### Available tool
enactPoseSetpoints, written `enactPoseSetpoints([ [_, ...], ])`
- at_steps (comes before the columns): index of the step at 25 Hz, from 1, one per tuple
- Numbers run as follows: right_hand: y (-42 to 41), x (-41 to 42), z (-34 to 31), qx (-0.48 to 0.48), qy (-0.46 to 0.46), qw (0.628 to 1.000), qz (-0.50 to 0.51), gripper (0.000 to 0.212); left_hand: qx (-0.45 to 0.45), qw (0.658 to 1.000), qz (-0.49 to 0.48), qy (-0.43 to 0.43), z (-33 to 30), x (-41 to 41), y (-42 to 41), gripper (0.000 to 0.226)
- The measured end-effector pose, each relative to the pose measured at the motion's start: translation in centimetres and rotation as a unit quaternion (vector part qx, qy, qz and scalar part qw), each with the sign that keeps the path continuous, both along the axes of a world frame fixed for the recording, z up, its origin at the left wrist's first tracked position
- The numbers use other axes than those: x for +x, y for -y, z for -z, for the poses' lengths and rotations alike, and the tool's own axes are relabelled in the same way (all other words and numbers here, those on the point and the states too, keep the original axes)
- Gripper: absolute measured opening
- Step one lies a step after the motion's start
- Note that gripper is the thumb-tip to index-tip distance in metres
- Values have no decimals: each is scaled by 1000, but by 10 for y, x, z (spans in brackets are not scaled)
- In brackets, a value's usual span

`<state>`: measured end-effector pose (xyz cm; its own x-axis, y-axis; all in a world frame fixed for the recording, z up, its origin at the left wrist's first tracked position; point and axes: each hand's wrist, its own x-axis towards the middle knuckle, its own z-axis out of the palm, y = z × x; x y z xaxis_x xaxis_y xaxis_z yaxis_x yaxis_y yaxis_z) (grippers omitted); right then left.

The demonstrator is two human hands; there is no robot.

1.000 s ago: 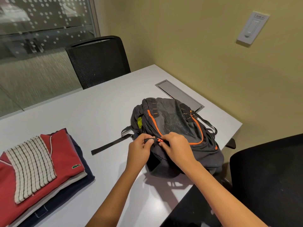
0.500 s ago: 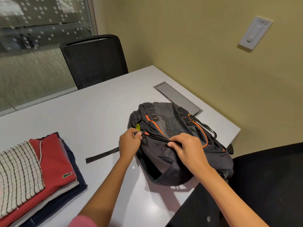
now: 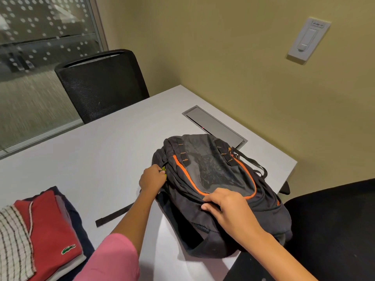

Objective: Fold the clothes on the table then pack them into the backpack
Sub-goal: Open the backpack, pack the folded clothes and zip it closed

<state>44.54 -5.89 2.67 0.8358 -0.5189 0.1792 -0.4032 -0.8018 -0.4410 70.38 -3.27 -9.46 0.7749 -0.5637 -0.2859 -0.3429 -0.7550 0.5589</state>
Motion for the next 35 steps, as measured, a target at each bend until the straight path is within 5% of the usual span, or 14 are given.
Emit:
enactPoseSetpoints([
  [5, 6, -9, 6, 52, -10, 999, -14, 23, -86, 994, 64, 28, -36, -8, 5, 27],
  [8, 5, -15, 11, 78, -10, 997, -24, 25, -166, 945, 283, 8, -83, -45, 0, 46],
  [12, 5, -34, 12, 80, -15, 997, -20, 33, 28, 828, 557, -61, -105, -88, -10, 58],
  [17, 22, -84, 19, 73, -7, 993, 95, 36, 170, 764, 622, 22, -90, -113, -18, 80],
  [22, -1, -126, 39, 3, -56, 997, 46, 57, 133, 719, 649, 211, -66, -144, -28, 72],
  [26, -32, -136, 56, -105, -95, 990, 2, 88, 31, 776, 566, 277, -64, -154, -25, 30],
  [28, -42, -136, 64, -140, -133, 981, -24, 98, -41, 807, 516, 285, -68, -152, -19, 27],
  [31, -45, -136, 75, -230, -138, 963, -6, 74, -136, 840, 428, 305, -93, -141, -7, 31],
  [35, -26, -143, 78, -305, -26, 952, 24, 32, -186, 877, 315, 311, -145, -110, 17, 15],
])
